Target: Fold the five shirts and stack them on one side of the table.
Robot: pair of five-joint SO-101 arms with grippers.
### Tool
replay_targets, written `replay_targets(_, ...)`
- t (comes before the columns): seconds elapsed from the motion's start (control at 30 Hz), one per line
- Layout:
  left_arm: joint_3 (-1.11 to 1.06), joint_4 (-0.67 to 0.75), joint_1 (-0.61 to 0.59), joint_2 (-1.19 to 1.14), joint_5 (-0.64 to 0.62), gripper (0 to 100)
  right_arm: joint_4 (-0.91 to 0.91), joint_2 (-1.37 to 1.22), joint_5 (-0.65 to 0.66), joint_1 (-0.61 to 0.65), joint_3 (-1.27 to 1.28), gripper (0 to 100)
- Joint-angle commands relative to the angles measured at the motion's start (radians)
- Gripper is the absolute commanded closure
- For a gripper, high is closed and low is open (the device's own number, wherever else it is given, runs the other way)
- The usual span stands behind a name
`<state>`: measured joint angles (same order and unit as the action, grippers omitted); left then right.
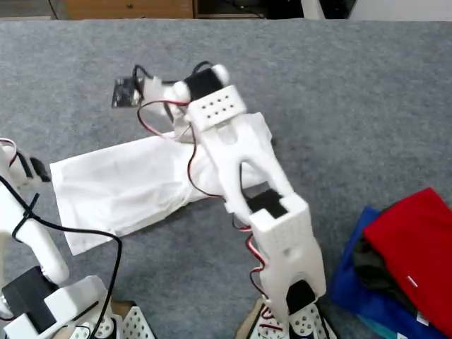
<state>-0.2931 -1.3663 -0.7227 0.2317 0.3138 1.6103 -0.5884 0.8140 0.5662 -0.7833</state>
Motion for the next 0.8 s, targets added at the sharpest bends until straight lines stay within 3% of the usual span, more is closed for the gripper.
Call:
replay_targets(0.0,0.063,-0.054,-0.037,0.021,-0.020,71,0.078,0.104,-0.012,-0.045,-0.097,99.4)
replay_targets(0.3,0.120,-0.101,-0.043,-0.300,-0.017,70,0.169,0.108,-0.014,-0.143,-0.122,99.4)
replay_targets(0.77,0.183,-0.101,-0.005,-0.608,-0.048,76,0.170,0.110,-0.012,-0.142,-0.124,99.4)
